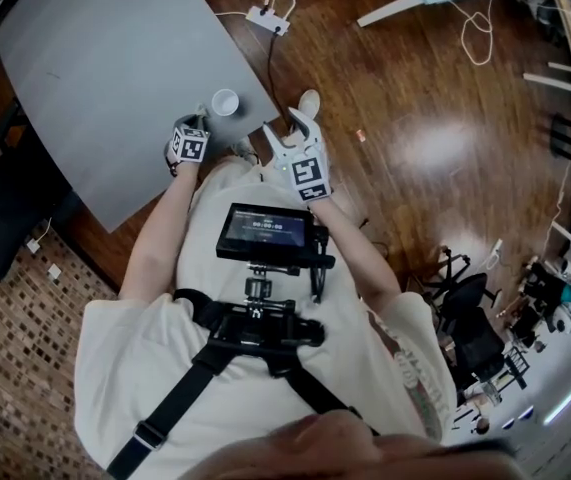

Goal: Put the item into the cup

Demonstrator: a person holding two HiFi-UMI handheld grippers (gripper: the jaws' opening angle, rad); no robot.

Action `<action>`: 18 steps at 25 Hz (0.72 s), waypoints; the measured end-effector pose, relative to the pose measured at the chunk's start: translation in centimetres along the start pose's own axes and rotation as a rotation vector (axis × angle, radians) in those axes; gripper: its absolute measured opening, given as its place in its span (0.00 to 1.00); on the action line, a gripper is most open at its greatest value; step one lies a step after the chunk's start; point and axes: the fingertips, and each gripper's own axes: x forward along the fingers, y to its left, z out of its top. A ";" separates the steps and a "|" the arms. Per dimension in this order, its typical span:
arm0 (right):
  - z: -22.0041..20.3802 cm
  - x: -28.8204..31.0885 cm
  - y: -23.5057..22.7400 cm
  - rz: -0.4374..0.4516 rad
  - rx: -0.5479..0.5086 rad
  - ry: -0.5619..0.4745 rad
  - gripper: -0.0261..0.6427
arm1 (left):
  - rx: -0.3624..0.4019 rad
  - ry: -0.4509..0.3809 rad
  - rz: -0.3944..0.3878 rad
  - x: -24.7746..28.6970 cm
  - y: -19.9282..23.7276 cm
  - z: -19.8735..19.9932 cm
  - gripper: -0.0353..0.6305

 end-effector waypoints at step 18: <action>0.4 1.6 -0.2 0.048 0.009 -0.033 0.40 | -0.056 -0.239 -0.027 -7.4 -2.2 8.4 0.06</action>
